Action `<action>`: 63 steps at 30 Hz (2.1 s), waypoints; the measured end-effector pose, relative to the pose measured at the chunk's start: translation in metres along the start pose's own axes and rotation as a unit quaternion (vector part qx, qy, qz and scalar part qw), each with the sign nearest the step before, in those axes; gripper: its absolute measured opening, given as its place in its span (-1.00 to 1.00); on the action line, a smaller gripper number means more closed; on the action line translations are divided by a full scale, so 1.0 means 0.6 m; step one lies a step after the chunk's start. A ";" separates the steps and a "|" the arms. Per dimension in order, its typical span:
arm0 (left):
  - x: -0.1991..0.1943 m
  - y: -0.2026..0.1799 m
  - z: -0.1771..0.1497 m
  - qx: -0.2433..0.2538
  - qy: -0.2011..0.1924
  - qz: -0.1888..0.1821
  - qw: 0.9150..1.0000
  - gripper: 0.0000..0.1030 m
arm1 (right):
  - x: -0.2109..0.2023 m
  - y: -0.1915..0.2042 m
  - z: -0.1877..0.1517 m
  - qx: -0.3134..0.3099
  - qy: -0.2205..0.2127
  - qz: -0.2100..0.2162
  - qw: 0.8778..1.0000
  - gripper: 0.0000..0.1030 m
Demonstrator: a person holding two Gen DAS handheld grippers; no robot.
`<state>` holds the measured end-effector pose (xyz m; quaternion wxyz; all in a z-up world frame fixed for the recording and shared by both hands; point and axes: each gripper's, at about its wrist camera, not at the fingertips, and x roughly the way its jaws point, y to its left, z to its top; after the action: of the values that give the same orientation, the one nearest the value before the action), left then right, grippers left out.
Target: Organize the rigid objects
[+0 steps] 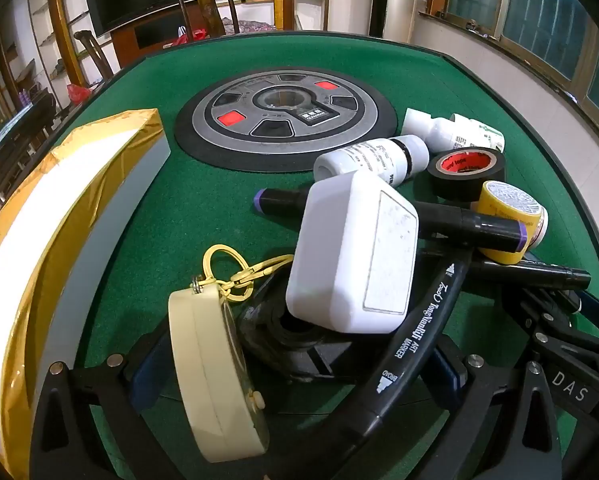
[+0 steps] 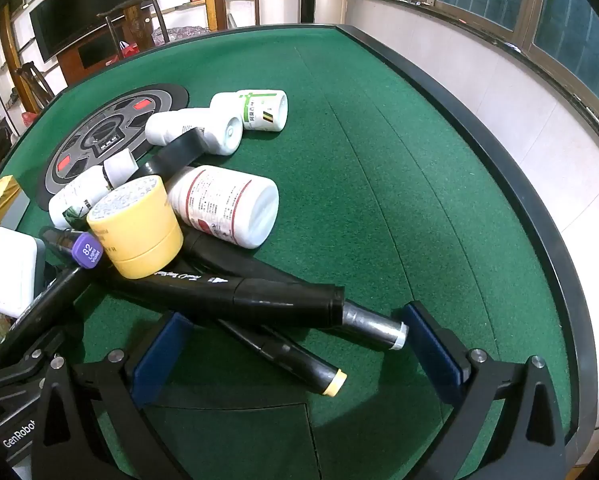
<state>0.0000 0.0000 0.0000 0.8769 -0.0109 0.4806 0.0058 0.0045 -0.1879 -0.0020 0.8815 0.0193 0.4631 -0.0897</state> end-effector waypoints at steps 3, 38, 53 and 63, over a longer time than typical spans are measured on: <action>0.000 0.000 0.000 0.000 0.001 0.000 1.000 0.99 | 0.000 0.000 0.000 0.000 0.000 0.000 1.000 0.99; 0.000 0.000 0.000 -0.001 0.001 0.000 1.000 0.99 | 0.003 -0.002 0.004 0.023 -0.003 -0.014 1.000 0.99; 0.000 0.000 0.000 -0.001 0.001 0.000 1.000 0.99 | 0.011 0.006 0.015 0.032 -0.018 -0.022 0.999 0.99; -0.001 -0.001 -0.001 -0.001 0.000 -0.001 1.000 0.99 | 0.009 0.002 0.015 -0.003 -0.006 0.003 1.000 1.00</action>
<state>-0.0009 -0.0006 0.0000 0.8766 -0.0124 0.4810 0.0059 0.0151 -0.1884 -0.0015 0.8847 0.0172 0.4578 -0.0860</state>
